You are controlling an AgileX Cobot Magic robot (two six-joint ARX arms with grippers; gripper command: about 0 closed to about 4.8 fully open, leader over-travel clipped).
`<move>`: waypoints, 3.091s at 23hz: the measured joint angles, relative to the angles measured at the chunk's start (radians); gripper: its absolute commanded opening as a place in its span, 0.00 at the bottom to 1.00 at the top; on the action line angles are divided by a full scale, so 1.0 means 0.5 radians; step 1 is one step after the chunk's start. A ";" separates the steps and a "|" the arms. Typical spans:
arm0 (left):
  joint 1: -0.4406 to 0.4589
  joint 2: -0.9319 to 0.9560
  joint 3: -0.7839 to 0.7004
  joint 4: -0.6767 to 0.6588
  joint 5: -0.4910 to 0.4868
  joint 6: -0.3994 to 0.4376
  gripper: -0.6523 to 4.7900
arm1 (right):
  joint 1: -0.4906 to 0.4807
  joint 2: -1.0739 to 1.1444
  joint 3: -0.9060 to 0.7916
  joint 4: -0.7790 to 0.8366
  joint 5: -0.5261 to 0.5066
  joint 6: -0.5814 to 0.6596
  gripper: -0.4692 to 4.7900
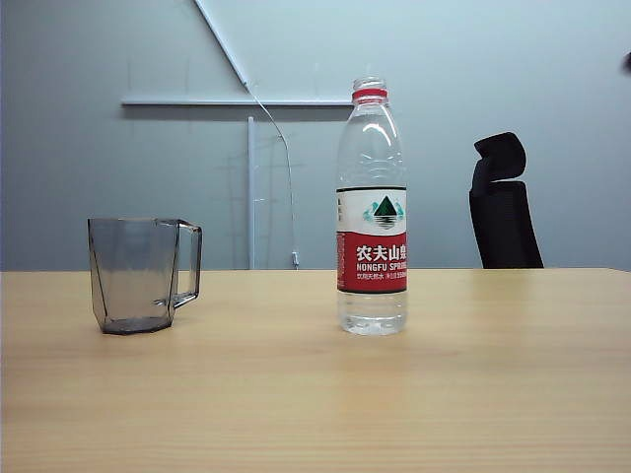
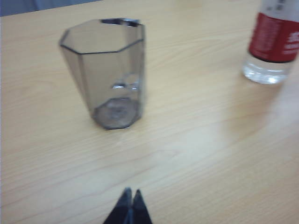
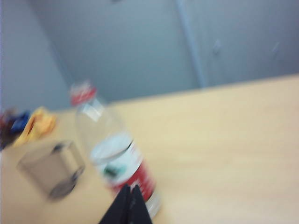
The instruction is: Pick up the mineral water bottle on the table and pour water into the mug until it's half full.
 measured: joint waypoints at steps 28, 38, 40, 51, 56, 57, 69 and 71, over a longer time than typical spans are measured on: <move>-0.002 -0.034 0.001 0.001 -0.005 0.000 0.12 | 0.615 3.010 0.771 1.865 0.461 -0.397 1.00; -0.002 -0.034 0.001 0.001 -0.005 0.000 0.12 | 0.610 3.204 0.918 1.870 0.578 -0.423 1.00; -0.002 -0.034 0.001 0.001 -0.005 0.000 0.12 | 0.607 3.205 0.918 1.872 0.589 -0.423 1.00; -0.002 -0.066 0.001 0.001 -0.005 0.000 0.12 | 0.607 3.205 0.927 1.889 0.591 -0.430 0.72; -0.002 -0.094 0.001 0.001 -0.005 0.000 0.12 | 0.607 3.205 0.927 1.890 0.587 -0.429 0.66; -0.002 -0.103 0.001 0.002 -0.005 0.000 0.12 | 0.607 3.205 0.927 1.890 0.586 -0.429 0.65; 0.022 -0.213 0.001 0.003 -0.002 0.000 0.12 | 0.609 3.190 0.925 1.891 0.494 -0.549 0.58; 0.078 -0.212 0.000 0.000 -0.003 0.000 0.12 | 0.623 3.164 0.927 1.865 0.416 -0.627 0.58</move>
